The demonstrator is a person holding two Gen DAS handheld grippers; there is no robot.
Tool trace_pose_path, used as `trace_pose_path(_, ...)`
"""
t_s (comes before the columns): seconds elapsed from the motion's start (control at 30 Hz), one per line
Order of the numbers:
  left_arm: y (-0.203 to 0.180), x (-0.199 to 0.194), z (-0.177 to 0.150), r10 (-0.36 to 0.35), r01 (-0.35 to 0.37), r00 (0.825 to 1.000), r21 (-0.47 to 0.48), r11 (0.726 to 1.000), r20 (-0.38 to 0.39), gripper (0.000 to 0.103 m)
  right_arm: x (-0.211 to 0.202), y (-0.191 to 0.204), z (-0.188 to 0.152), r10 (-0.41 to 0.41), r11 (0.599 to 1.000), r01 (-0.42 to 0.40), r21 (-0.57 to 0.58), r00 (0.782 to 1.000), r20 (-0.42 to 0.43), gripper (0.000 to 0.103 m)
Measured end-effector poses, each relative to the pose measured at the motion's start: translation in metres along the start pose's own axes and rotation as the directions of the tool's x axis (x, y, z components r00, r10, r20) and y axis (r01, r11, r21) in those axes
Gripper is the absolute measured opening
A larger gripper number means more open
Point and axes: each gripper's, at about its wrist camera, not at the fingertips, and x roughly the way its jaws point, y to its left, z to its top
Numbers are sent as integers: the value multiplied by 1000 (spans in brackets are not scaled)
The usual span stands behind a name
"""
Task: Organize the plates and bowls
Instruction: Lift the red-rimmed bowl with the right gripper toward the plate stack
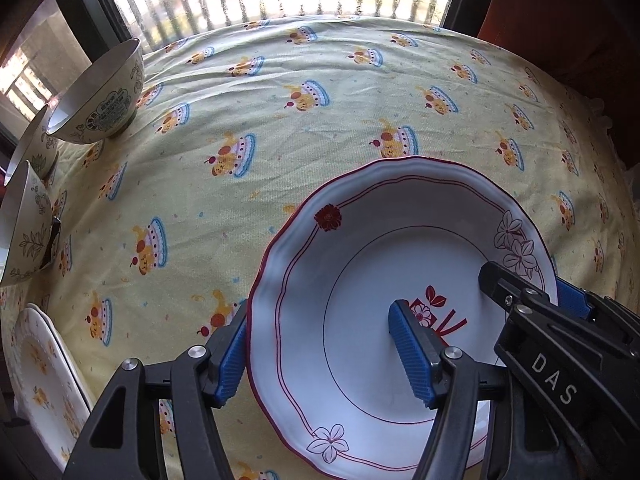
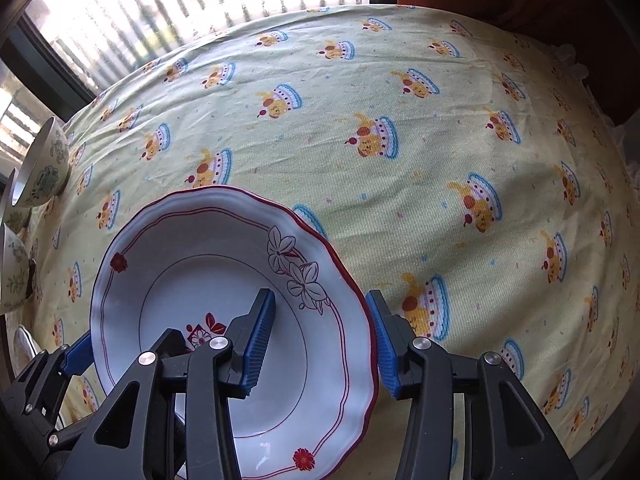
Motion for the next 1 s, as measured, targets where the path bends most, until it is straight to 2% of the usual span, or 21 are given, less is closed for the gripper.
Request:
trace_pose_path(0.47, 0, -27, -42, 6, -6, 1000, -56, 998, -2, 68, -26, -2, -37, 21, 998, -21, -56, 1000, -2, 51)
trace_pose_path(0.7, 23, -51, -56, 9, -6, 999, -72, 997, 39, 68, -47, 14, -54, 34, 997, -32, -64, 999, 29, 51)
trace_pose_path(0.87, 38, -72, -68, 38, -33, 997, -61, 998, 72, 66, -63, 33, -63, 41, 997, -36, -72, 997, 58, 51)
trace_pose_path(1.0, 54, -82, -71, 22, -17, 997, -63, 998, 78, 66, -72, 49, -69, 36, 997, -32, -70, 998, 60, 51)
